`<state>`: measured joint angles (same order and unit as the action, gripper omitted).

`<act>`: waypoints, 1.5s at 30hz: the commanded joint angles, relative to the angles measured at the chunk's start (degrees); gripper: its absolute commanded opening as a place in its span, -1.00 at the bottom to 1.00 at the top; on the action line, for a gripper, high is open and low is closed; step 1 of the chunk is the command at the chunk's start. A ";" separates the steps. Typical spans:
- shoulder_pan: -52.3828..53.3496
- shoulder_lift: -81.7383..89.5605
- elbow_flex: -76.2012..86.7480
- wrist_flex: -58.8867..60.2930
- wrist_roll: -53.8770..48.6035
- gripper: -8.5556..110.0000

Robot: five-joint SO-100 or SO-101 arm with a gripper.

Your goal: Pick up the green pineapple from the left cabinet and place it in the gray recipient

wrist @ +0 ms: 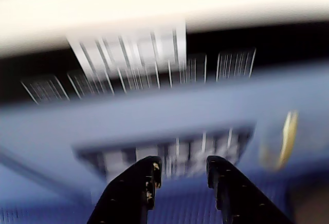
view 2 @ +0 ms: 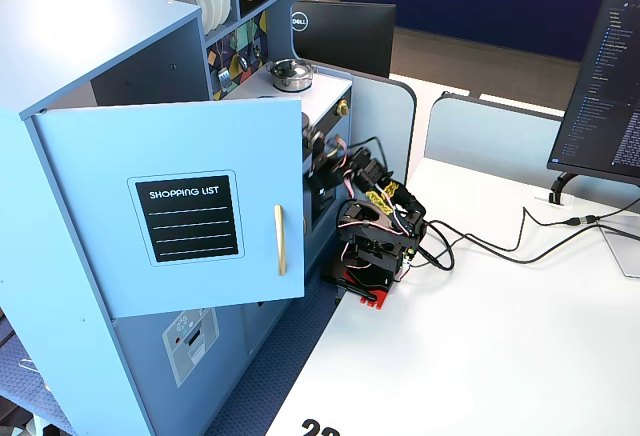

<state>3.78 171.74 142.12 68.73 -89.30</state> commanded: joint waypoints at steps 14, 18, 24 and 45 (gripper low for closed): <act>-2.29 8.44 29.79 8.17 1.32 -0.85; -3.08 9.23 29.79 15.38 -0.09 -0.83; -1.76 10.37 29.79 18.98 1.14 -0.79; -2.11 10.37 29.79 18.98 1.23 -0.78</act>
